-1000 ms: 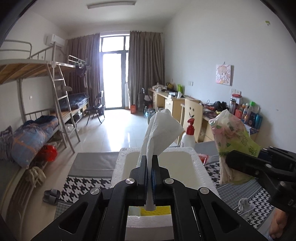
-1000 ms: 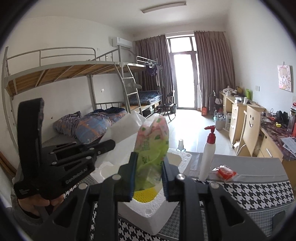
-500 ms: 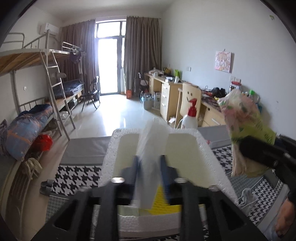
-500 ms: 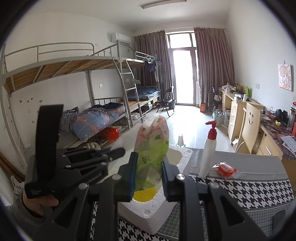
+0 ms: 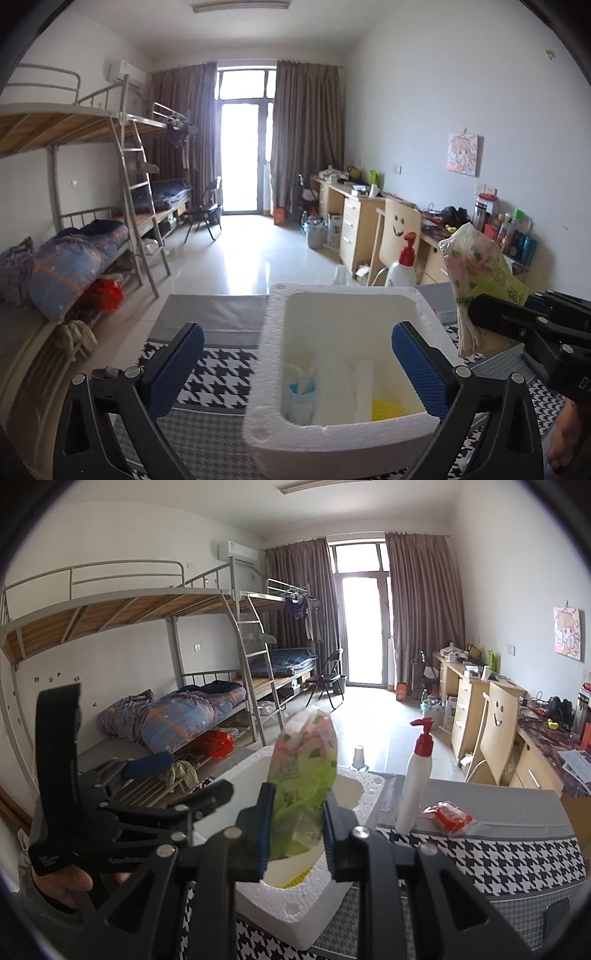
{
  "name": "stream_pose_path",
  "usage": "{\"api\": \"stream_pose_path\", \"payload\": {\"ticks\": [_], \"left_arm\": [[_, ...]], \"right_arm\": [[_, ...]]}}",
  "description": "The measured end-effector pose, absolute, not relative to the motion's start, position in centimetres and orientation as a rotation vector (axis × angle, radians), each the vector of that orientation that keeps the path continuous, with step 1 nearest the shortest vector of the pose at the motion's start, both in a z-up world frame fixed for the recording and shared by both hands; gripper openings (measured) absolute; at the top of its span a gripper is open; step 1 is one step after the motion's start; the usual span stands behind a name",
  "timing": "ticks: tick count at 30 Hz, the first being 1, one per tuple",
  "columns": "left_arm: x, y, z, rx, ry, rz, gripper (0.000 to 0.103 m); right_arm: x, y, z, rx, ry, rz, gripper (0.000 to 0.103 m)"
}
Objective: Organize soft objects
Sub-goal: 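Lower the green-pink tissue packet into the foam box and open the right gripper, then move both tools back toward the grey sock on the table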
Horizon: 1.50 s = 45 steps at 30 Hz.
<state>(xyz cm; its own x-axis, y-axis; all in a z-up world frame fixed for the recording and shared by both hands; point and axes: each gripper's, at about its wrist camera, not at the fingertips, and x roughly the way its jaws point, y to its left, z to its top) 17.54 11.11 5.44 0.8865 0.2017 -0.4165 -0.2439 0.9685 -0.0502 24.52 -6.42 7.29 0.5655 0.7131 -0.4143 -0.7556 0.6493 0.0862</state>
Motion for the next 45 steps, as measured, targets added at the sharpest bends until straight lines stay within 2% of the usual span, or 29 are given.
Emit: {"api": "stream_pose_path", "payload": {"ticks": [33, 34, 36, 38, 39, 45], "left_arm": [[13.0, 14.3, 5.2, -0.137, 0.391, 0.363, 0.102], [12.9, 14.3, 5.2, -0.141, 0.392, 0.363, 0.102], [12.9, 14.4, 5.1, -0.143, 0.398, 0.363, 0.102], [12.9, 14.4, 5.0, -0.141, 0.401, 0.363, 0.102], [12.9, 14.4, 5.1, -0.142, 0.400, 0.362, 0.102], [13.1, 14.0, 5.0, -0.137, 0.399, 0.352, 0.102]], "right_arm": [[26.4, -1.2, 4.3, -0.171, 0.553, 0.860, 0.030], [26.6, -1.2, 4.1, -0.170, 0.564, 0.860, 0.032], [26.8, -1.0, 3.8, -0.172, 0.578, 0.859, 0.045], [26.8, -0.9, 3.7, -0.178, 0.572, 0.847, 0.073], [26.7, -1.0, 3.6, -0.178, 0.565, 0.841, 0.079], [26.3, -1.6, 3.8, -0.175, 0.563, 0.852, 0.079]]}}
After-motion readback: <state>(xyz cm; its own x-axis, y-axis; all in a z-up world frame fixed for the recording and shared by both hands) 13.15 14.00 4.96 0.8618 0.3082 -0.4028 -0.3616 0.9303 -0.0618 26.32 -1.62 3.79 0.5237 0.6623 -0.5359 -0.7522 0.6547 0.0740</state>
